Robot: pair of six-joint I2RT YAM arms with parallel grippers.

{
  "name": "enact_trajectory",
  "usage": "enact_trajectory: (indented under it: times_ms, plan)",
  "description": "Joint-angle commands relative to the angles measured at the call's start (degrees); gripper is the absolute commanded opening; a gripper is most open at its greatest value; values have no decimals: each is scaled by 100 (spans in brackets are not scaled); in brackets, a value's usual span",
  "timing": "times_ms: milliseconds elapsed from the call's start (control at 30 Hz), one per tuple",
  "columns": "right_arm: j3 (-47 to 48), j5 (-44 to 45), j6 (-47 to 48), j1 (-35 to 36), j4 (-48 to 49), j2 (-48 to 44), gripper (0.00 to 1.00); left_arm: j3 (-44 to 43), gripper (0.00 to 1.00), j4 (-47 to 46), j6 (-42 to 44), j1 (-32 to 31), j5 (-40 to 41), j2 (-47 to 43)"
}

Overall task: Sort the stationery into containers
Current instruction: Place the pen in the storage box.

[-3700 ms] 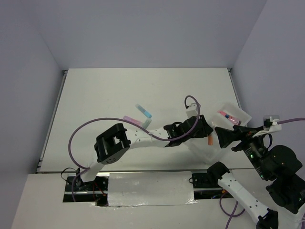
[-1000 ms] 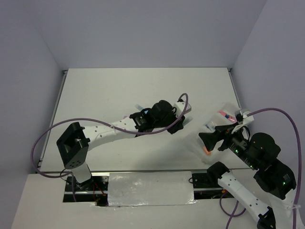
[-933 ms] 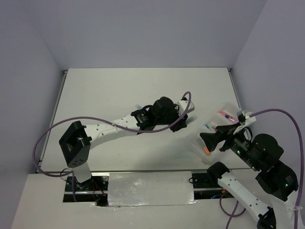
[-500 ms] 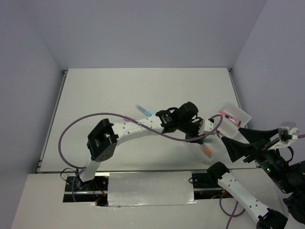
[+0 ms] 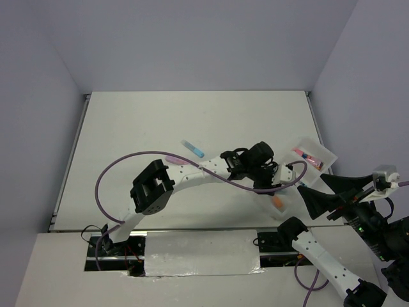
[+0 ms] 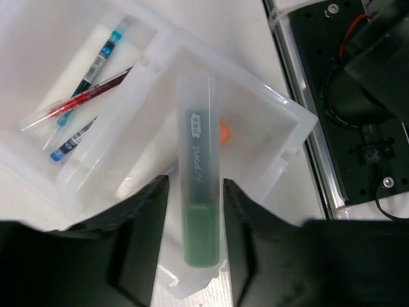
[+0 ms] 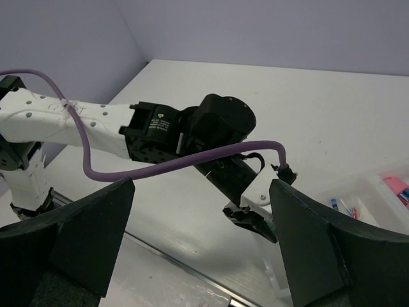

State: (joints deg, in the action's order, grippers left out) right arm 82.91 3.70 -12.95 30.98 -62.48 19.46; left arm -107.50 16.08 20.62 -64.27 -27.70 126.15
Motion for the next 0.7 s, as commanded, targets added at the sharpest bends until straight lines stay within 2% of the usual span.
enact_trajectory:
  times_ms: [0, 67, 133, 167, 267, 367, 433, 467, 500, 533, 633, 667]
  plan:
    - [-12, -36, 38, 31, 8, 57, 94, -113, 54, -342, -119, 20, 177, -81]
    - [-47, -36, 29, 13, 34, 58, 94, -52, 60, -517, -233, 20, 282, -117]
    - [-65, -36, 29, 22, 43, 57, 94, 27, 62, -771, -365, 64, 353, -230]
    - [-56, -45, 29, 22, 51, 75, 94, 149, 68, -886, -444, 81, 423, -283]
    - [-39, -63, 29, 22, 60, 93, 93, 308, 70, -1229, -795, 169, 537, -511]
    - [-12, -80, 21, 22, 60, 93, 93, 817, 73, -1816, -1489, 397, 1370, -959]
    - [-65, -81, 29, 22, 78, 58, 93, 1569, 77, -2133, -1989, 713, 2397, -1337]
    - [-91, -72, 29, 13, 104, 49, 93, 1818, 85, -2300, -2775, 836, 2845, -1773]
    - [-161, -63, 29, 22, 122, 23, 93, 2064, 86, -2276, -3122, 1124, 3728, -1987]
    - [-205, -63, 38, 22, 165, 22, 94, 2441, 99, -2145, -3526, 1275, 4337, -2180]
    - [-407, -98, 12, 22, 332, 31, 94, 2699, 99, -575, -6078, 1960, 6068, -2656]
    - [-486, -107, -6, 22, 385, 49, 94, 2691, 99, -66, -6505, 2119, 6380, -2665]
